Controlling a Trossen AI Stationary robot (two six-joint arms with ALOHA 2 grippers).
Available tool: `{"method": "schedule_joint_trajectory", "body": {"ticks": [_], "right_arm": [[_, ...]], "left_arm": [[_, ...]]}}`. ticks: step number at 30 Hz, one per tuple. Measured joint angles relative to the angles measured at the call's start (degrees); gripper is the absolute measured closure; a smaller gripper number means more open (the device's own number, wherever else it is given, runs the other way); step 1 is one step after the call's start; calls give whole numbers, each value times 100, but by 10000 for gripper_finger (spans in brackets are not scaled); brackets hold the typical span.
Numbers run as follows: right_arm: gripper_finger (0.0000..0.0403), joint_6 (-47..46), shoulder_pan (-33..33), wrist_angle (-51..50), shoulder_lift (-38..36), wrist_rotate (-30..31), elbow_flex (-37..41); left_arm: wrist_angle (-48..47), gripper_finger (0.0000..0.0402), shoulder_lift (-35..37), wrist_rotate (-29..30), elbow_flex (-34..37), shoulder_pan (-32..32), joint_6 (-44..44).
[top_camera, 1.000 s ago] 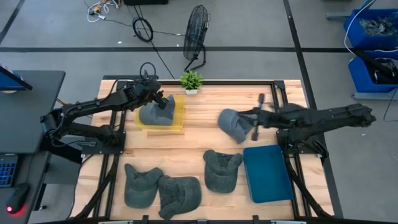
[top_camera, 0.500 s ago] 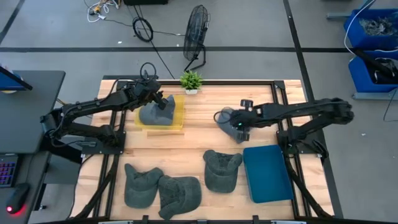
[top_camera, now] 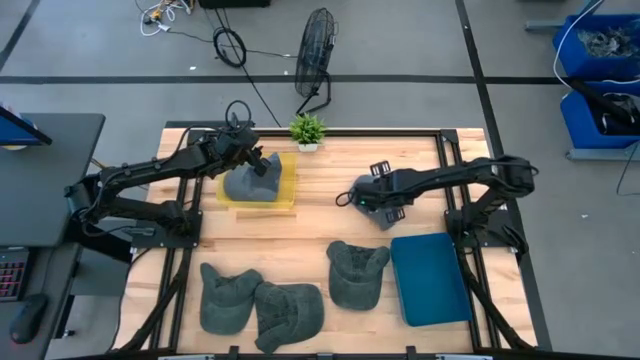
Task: Pick & Place hat
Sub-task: Put the blue cap into the yellow bin
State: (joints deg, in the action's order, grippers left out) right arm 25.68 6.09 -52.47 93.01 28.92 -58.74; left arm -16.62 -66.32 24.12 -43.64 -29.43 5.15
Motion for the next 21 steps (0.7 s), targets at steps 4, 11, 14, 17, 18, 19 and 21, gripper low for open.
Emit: {"method": "schedule_joint_trajectory", "body": {"ticks": [4, 11, 14, 17, 18, 19, 21], "right_arm": [[280, 307, 236, 18, 144, -338, 0], [311, 556, 437, 302, 298, -530, 0], [356, 777, 438, 458, 296, -533, 0], [393, 856, 428, 475, 296, -541, -74], [392, 805, 416, 483, 296, -537, -149], [388, 781, 397, 520, 296, -526, -239], [385, 794, 329, 592, 296, -382, -454]], "left_arm": [[0, 289, 0, 0, 0, 0, 0], [0, 289, 0, 0, 0, 0, -2], [0, 289, 0, 1, 0, 0, -118], [0, 289, 0, 0, 0, 0, -138], [0, 289, 0, -2, 0, 0, -136], [0, 289, 0, -47, 0, 0, -132], [3, 289, 0, -354, 0, 4, -36]]}}
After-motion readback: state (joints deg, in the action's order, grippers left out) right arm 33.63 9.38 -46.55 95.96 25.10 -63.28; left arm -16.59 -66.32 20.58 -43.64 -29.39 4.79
